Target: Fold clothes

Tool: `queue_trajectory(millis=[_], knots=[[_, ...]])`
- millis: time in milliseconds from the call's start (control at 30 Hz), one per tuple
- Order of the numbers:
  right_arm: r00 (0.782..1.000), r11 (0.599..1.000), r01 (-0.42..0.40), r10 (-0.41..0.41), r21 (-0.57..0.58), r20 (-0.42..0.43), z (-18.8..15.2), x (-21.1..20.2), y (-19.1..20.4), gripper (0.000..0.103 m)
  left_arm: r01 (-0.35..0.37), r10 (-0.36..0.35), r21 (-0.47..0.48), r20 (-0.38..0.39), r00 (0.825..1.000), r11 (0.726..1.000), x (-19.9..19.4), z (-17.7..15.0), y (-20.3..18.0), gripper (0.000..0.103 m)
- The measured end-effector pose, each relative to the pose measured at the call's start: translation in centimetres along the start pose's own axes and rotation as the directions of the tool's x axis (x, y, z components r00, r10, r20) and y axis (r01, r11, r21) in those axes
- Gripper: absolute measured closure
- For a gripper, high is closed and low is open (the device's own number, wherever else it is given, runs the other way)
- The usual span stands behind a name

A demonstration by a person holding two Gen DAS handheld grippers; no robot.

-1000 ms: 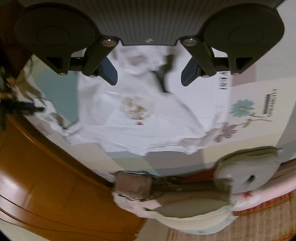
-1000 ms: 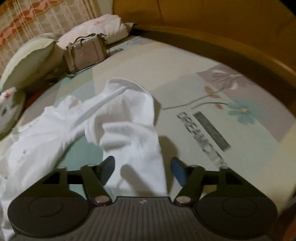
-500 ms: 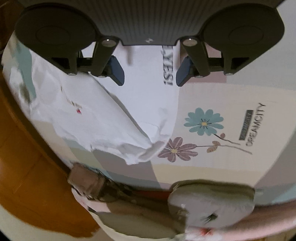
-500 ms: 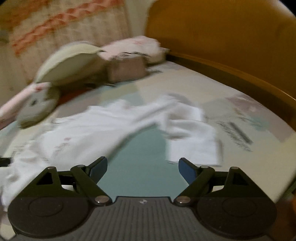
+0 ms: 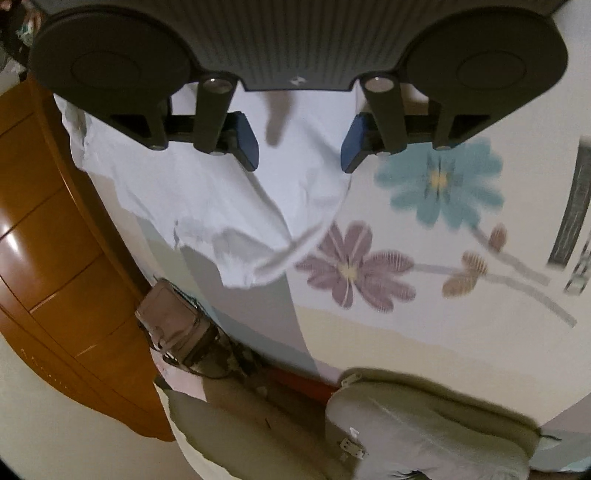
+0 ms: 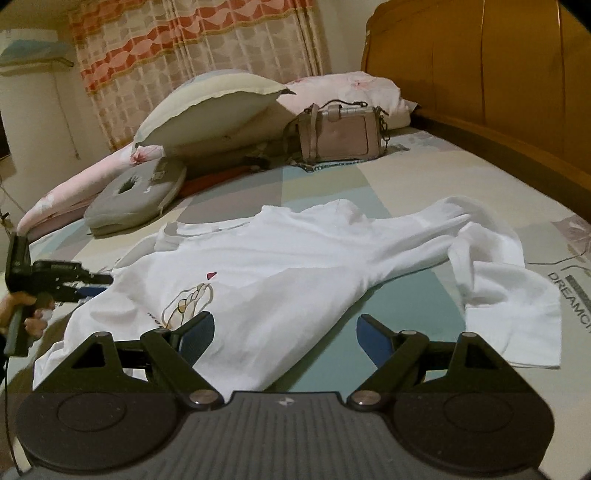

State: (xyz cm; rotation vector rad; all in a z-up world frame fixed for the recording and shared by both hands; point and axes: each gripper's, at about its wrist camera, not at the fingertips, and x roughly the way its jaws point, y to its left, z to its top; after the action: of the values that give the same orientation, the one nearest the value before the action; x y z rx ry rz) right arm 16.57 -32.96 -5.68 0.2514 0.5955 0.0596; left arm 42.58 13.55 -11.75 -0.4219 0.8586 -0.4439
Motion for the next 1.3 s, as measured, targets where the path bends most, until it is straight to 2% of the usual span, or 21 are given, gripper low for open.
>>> queue_trajectory(millis=[67,200,267,300,333,367,400,500,533,567,600,633,733,833,900,1100,1300], knots=[[1.0,1.0,0.003,-0.003,0.005,0.0,0.0,0.1,-0.1,0.015,-0.046,0.046,0.024,0.019,0.999,0.999,0.3,1.0,0.0,0.057],[1.0,1.0,-0.004,0.004,0.027,-0.006,-0.3,0.4,-0.6,0.015,-0.023,0.022,0.021,0.012,1.0,1.0,0.3,1.2,0.7,0.056],[1.0,0.999,-0.009,0.009,0.039,-0.01,-0.5,0.6,-0.9,0.015,0.025,-0.025,-0.016,0.011,1.0,1.0,0.2,0.7,1.1,0.057],[1.0,0.999,-0.016,0.017,0.047,-0.012,-0.6,0.7,-1.0,0.015,0.087,-0.088,-0.053,-0.013,0.996,0.995,0.3,0.4,1.3,0.057],[0.999,0.998,-0.032,0.033,0.059,-0.014,-0.7,0.8,-1.0,0.015,0.161,-0.166,-0.096,-0.042,0.985,0.982,0.4,0.0,1.7,0.057],[0.999,0.997,-0.045,0.046,0.064,-0.015,-0.7,0.8,-0.9,0.015,0.201,-0.208,-0.109,-0.065,0.976,0.974,0.5,-0.4,1.7,0.057],[0.998,0.997,-0.055,0.056,0.056,-0.013,-0.7,0.8,-0.6,0.015,0.203,-0.21,-0.105,-0.067,0.975,0.974,0.5,-0.5,1.8,0.057],[0.997,0.996,-0.075,0.076,0.037,-0.008,-0.7,0.9,0.0,0.015,0.18,-0.185,-0.084,-0.053,0.981,0.98,0.7,-0.4,1.9,0.068],[0.997,0.996,-0.078,0.078,0.035,-0.008,-0.7,1.0,0.1,0.015,0.167,-0.173,-0.103,-0.046,0.984,0.98,0.9,-0.1,2.2,0.08],[0.997,0.996,-0.08,0.08,0.038,-0.01,-0.7,1.1,0.2,0.015,0.149,-0.155,-0.125,-0.039,0.987,0.981,1.3,0.0,2.3,0.097],[0.997,0.996,-0.082,0.083,0.04,-0.012,-0.7,1.2,0.3,0.015,0.129,-0.135,-0.145,-0.032,0.99,0.981,1.6,0.2,2.3,0.098],[0.997,0.996,-0.081,0.082,0.042,-0.013,-0.7,1.3,0.3,0.015,0.107,-0.111,-0.124,-0.027,0.993,0.986,1.7,0.2,1.8,0.099],[0.997,0.997,-0.071,0.072,0.041,-0.016,-0.7,1.4,0.4,0.015,0.021,-0.021,0.009,-0.01,1.0,1.0,1.0,0.3,-0.5,0.102],[0.998,0.997,-0.069,0.069,0.042,-0.012,-0.7,1.3,0.4,0.015,-0.053,0.053,0.019,0.009,0.999,0.998,-0.4,1.5,-0.5,0.102],[0.998,0.997,-0.067,0.067,0.043,-0.007,-0.7,1.2,0.3,0.015,-0.112,0.111,0.01,0.022,0.994,0.994,-1.3,2.6,0.2,0.102],[0.998,0.997,-0.056,0.057,0.059,-0.014,-0.8,1.4,0.1,0.015,-0.197,0.196,0.029,0.033,0.98,0.98,-2.4,4.7,0.6,0.102],[0.999,0.997,-0.048,0.049,0.056,-0.013,-0.8,1.2,-0.3,0.015,-0.307,0.308,-0.031,0.037,0.951,0.951,-2.1,6.3,2.3,0.102]])
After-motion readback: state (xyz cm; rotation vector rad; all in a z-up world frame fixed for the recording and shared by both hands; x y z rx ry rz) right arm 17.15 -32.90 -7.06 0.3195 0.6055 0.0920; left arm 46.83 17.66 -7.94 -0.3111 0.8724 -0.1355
